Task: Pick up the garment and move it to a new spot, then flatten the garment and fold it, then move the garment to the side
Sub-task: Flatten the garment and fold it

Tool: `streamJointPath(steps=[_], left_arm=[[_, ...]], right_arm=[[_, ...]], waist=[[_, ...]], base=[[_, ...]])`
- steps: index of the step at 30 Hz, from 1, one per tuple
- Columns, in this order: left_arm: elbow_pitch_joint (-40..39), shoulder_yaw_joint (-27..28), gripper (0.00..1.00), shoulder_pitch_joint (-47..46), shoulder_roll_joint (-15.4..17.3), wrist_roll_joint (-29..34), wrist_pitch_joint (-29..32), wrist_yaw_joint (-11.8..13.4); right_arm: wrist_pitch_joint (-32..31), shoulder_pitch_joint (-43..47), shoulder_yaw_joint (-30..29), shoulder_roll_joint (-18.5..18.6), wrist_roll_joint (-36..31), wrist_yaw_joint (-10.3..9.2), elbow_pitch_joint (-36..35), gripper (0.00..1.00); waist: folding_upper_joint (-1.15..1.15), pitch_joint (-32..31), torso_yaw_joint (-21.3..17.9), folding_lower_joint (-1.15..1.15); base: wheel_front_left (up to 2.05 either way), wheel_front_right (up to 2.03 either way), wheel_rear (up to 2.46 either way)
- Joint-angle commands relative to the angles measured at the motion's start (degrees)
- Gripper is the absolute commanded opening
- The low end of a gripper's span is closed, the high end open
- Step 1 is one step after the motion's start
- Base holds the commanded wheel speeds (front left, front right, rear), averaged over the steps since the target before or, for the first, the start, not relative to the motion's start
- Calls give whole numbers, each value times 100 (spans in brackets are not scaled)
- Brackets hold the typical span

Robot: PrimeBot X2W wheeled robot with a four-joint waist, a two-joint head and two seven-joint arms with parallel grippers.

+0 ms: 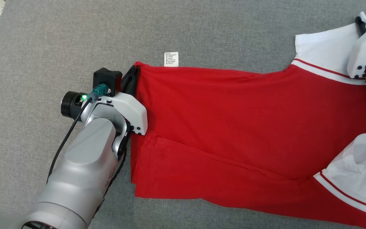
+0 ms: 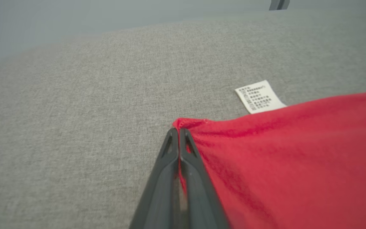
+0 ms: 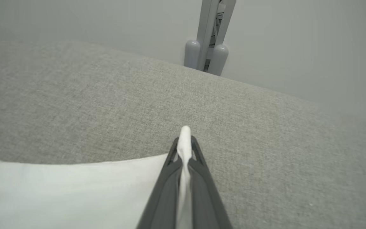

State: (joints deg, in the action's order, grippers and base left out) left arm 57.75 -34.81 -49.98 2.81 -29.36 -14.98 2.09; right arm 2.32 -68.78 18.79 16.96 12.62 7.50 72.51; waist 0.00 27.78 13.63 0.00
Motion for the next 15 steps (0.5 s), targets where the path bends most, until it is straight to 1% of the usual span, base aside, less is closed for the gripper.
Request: streamJointPath(steps=[1,3,7,11,15], left_arm=[[-22,3,0,-132,22,-10,-15,71],[-181,101,0,-198,29,70,-21,144],[-531,381,0,-48,135,216,-24,226],[-804,602,0,192,195,441,-25,254],[-914,812,0,510,265,606,-25,237]], right_arm=[[184,-138,-63,58,-43,-2,-10,0],[476,-177,-154,106,-91,-2,0,0],[940,-148,-417,61,-90,-2,36,0],[1163,31,-570,9,-100,-2,51,0],[1272,321,-725,-126,42,-2,-152,0]], waist=[[0,-24,-27,0],[0,-57,-57,0],[0,-192,-150,0],[0,-398,-272,0],[0,-672,-440,0]], base=[[0,0,0],[0,0,0],[0,0,0],[0,0,0],[0,0,0]])
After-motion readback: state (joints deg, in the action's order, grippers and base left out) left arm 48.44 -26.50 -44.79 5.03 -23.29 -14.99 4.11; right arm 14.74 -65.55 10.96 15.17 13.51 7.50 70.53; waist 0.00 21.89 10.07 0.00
